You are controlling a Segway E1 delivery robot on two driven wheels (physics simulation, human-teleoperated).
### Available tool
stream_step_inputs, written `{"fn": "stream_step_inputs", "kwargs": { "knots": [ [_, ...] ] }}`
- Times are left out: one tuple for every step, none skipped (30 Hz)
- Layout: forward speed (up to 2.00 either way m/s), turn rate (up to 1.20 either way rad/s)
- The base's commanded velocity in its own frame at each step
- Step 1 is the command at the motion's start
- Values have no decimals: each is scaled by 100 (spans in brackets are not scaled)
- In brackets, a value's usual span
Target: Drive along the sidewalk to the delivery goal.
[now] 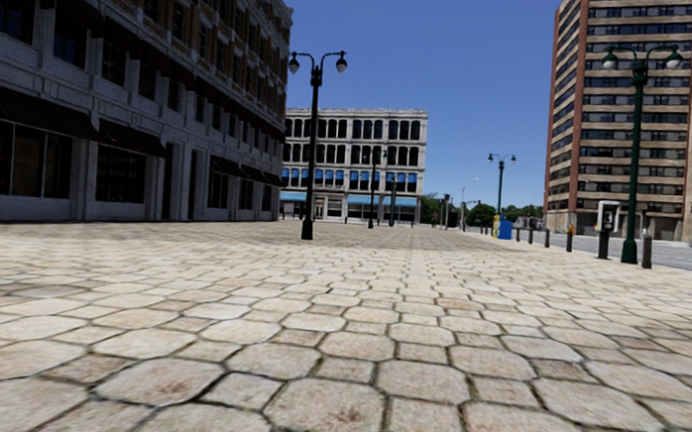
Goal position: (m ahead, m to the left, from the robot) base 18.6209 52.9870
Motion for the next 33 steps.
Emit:
{"fn": "stream_step_inputs", "kwargs": {
  "knots": [
    [149, 0],
    [149, 0],
    [149, 0],
    [149, 0],
    [149, 0],
    [149, 0],
    [149, 0],
    [149, 0],
    [149, 0],
    [149, 0],
    [149, 0],
    [149, 6],
    [149, 12],
    [149, 17],
    [149, 20],
    [149, 20],
    [150, 23],
    [150, 27],
    [150, 34],
    [155, 37],
    [178, 38],
    [200, 41],
    [200, 41],
    [200, 47],
    [200, 51],
    [200, 54],
    [200, 56],
    [200, 56],
    [200, 56],
    [200, 58],
    [200, 58],
    [200, 59],
    [197, 59]
  ]
}}
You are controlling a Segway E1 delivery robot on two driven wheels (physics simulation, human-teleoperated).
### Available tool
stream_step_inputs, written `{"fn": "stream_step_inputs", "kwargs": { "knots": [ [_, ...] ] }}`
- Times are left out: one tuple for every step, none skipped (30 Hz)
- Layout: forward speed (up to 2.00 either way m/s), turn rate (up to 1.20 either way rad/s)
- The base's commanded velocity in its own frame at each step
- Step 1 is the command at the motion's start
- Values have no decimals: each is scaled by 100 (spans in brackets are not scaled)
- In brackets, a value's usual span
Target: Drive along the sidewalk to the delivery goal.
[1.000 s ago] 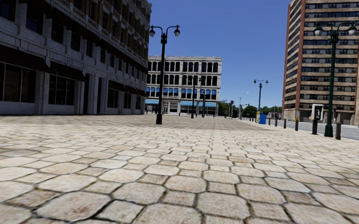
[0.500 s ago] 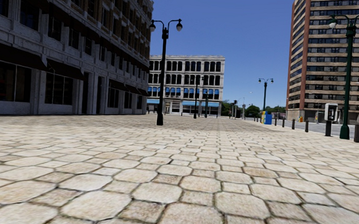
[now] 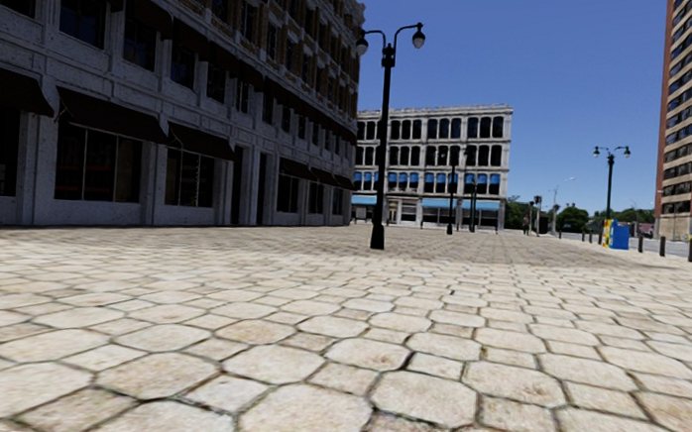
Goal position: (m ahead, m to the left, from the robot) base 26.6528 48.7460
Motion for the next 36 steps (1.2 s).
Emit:
{"fn": "stream_step_inputs", "kwargs": {
  "knots": [
    [195, 59],
    [194, 59],
    [194, 59],
    [193, 59],
    [193, 59],
    [193, 59],
    [193, 59],
    [193, 59],
    [193, 59],
    [192, 59],
    [192, 59],
    [192, 59],
    [192, 59],
    [192, 59],
    [192, 59],
    [192, 59],
    [192, 59],
    [192, 59],
    [192, 59],
    [192, 59],
    [192, 59],
    [192, 59],
    [192, 59],
    [192, 59],
    [192, 59],
    [192, 59],
    [192, 59],
    [192, 59],
    [192, 59],
    [192, 59],
    [192, 59],
    [192, 59],
    [192, 59],
    [192, 59],
    [192, 59],
    [192, 59]
  ]
}}
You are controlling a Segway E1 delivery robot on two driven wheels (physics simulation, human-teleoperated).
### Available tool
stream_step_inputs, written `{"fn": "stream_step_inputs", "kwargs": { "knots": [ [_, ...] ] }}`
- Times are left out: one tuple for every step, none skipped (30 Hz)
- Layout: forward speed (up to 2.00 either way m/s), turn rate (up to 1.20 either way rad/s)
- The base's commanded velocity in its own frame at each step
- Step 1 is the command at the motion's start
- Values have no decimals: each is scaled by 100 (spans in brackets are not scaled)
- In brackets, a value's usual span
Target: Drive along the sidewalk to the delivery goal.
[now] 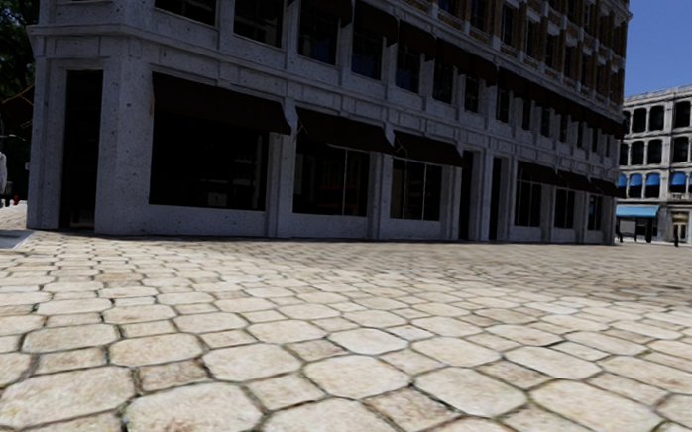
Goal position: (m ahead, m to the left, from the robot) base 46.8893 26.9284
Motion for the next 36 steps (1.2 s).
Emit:
{"fn": "stream_step_inputs", "kwargs": {
  "knots": [
    [192, 59],
    [192, 59],
    [192, 59],
    [192, 59],
    [192, 59],
    [192, 59],
    [192, 59],
    [192, 59],
    [192, 59],
    [192, 59],
    [192, 59],
    [192, 59],
    [192, 59],
    [192, 59],
    [192, 59],
    [192, 59],
    [192, 59],
    [192, 59],
    [192, 59],
    [192, 59],
    [192, 59],
    [192, 59],
    [192, 59],
    [192, 59],
    [192, 59],
    [192, 59],
    [192, 59],
    [192, 59],
    [192, 59],
    [192, 59],
    [192, 59],
    [192, 59],
    [192, 59],
    [192, 59],
    [192, 57],
    [192, 57]
  ]
}}
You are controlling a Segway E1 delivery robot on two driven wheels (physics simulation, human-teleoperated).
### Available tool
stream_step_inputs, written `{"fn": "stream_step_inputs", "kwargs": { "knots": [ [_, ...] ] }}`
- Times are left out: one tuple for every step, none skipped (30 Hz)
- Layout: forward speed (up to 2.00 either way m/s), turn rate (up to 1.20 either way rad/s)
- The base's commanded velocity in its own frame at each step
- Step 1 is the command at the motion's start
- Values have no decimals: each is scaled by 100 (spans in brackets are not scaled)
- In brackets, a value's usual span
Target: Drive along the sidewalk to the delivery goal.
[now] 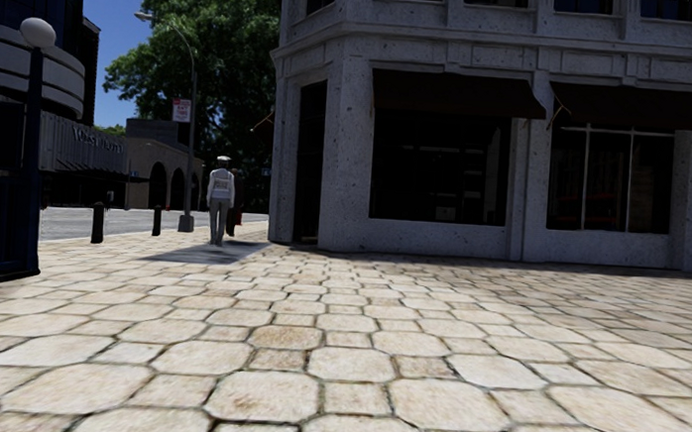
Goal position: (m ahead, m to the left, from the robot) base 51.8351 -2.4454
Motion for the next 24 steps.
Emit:
{"fn": "stream_step_inputs", "kwargs": {
  "knots": [
    [192, 56],
    [192, 56],
    [192, 56],
    [192, 56],
    [192, 56],
    [192, 56],
    [192, 56],
    [192, 56],
    [200, 55],
    [200, 50],
    [200, 50],
    [200, 47],
    [200, 46],
    [200, 46],
    [200, 46],
    [200, 42],
    [200, 23],
    [200, 23],
    [200, 15],
    [200, 4],
    [200, 0],
    [200, 0],
    [200, 0],
    [200, 0]
  ]
}}
